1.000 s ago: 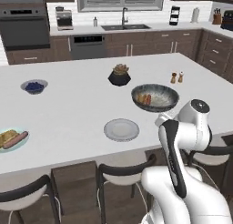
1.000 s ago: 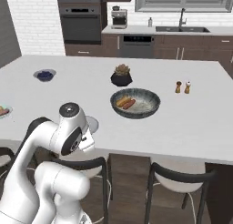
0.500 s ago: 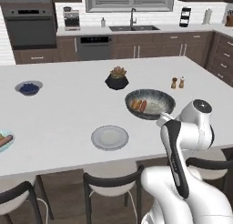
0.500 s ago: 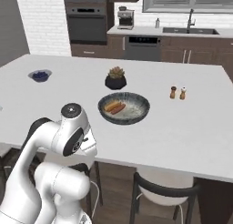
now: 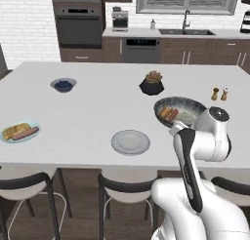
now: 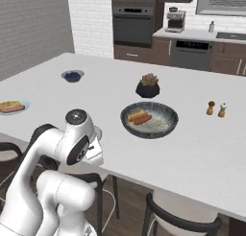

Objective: Place one bun and one sausage from the bowl on each plate.

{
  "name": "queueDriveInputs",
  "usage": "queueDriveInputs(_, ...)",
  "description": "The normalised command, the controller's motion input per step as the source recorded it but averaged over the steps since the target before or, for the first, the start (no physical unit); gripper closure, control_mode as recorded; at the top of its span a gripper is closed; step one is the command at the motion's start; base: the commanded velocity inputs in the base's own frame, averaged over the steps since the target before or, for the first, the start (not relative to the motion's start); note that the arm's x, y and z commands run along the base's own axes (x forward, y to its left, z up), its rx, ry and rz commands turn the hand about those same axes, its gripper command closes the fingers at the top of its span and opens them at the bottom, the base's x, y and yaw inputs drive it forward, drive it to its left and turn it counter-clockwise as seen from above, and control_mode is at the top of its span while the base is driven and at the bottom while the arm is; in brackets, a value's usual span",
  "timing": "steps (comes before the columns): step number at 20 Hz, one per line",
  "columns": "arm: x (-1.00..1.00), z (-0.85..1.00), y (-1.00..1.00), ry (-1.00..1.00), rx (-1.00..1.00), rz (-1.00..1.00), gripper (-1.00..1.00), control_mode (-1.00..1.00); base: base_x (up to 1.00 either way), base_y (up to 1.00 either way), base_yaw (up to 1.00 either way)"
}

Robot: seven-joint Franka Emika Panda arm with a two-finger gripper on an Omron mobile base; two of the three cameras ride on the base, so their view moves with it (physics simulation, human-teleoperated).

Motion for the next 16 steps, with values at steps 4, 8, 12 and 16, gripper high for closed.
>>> queueDriveInputs(4, 0.0, 0.0, 0.0, 0.0, 0.0, 0.0, -1.0, 1.0, 0.26, -0.06, 0.08)
queueDriveInputs(8, 0.75, 0.46, -0.18, 0.0, 0.0, 0.07, -1.0, -1.0, 0.25, 0.0, 0.01)
queueDriveInputs(12, 0.99, 0.73, -0.52, 0.0, 0.0, 0.07, -1.0, -1.0, 0.0, 0.0, 0.0)
queueDriveInputs(16, 1.0, 0.58, -0.38, -0.02, 0.0, 0.02, -1.0, -1.0, 0.0, 0.0, 0.0)
